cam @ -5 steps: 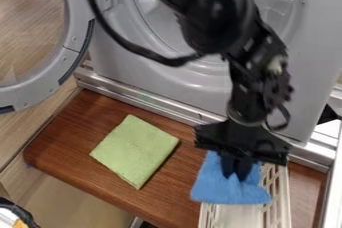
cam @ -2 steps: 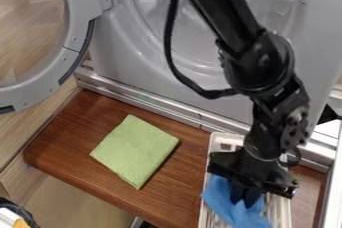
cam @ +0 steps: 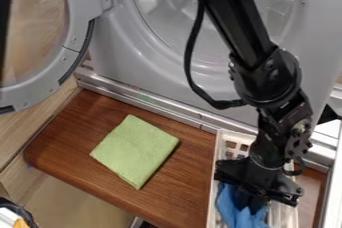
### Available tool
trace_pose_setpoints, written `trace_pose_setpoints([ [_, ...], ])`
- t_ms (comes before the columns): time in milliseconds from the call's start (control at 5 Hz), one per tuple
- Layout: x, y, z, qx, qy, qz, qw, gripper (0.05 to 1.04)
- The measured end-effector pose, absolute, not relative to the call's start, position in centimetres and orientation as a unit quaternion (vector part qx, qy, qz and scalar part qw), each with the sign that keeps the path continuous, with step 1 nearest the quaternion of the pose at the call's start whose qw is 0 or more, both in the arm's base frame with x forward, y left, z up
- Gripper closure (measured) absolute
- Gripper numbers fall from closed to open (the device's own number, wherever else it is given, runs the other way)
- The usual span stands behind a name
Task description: Get the blue cloth inside the washing machine and put it in the basket
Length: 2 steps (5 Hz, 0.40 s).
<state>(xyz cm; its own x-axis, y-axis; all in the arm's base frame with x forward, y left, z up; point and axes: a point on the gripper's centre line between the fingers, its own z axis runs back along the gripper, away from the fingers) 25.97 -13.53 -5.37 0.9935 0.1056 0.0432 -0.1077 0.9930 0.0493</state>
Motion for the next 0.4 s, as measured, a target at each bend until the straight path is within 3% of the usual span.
trace_pose_setpoints([
  [200, 25.8, -13.2, -5.1, 0.04, -0.009, 0.041, 0.998, 0.782],
  [400, 25.7, -13.3, -3.6, 0.036, -0.006, 0.04, 0.999, 0.491],
])
